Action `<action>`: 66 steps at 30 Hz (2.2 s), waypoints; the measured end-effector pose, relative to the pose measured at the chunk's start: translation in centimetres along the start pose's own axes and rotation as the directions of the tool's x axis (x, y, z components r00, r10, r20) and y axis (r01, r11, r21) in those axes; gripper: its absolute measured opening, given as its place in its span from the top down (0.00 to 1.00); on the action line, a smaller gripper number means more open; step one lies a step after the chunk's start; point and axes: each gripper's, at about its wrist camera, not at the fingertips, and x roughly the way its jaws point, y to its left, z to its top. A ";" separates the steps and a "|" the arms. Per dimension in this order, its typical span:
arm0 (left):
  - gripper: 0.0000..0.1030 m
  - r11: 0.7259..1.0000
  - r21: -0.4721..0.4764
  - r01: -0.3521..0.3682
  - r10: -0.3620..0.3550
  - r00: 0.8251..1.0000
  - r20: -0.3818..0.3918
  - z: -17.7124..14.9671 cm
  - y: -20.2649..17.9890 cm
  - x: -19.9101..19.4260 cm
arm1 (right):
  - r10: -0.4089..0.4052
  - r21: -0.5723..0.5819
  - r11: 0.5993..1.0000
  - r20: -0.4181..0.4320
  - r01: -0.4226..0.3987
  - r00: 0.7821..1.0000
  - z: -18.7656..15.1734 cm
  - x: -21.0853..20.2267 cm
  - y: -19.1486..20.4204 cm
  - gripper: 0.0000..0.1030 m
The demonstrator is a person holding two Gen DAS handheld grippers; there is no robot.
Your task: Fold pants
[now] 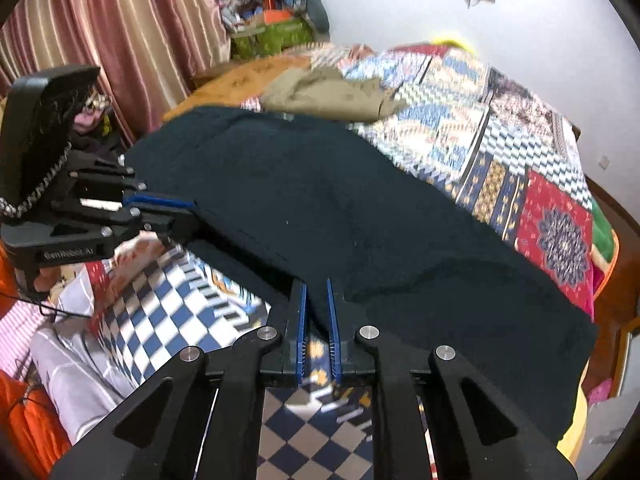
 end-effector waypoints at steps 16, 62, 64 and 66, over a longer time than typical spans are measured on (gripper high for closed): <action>0.70 0.996 -0.090 -0.002 0.011 0.995 0.100 2.1 2.7 -4.2 | -0.076 0.184 0.981 0.066 0.063 0.995 -0.1 -4.3 -5.7 0.72; 0.46 0.847 -0.456 -0.275 0.321 0.947 0.025 2.8 24.8 -3.4 | 0.012 0.128 0.992 0.039 -0.017 0.999 13.2 5.7 -5.3 0.57; 0.46 0.846 -0.467 -0.256 0.303 0.953 0.027 3.2 25.8 -3.1 | 0.045 0.105 0.993 0.013 -0.046 0.999 14.5 8.1 -4.3 0.57; 0.46 0.849 -0.475 -0.233 0.280 0.960 0.029 3.6 26.6 -2.5 | 0.074 0.090 0.993 -0.017 -0.072 0.997 15.6 10.5 -3.6 0.57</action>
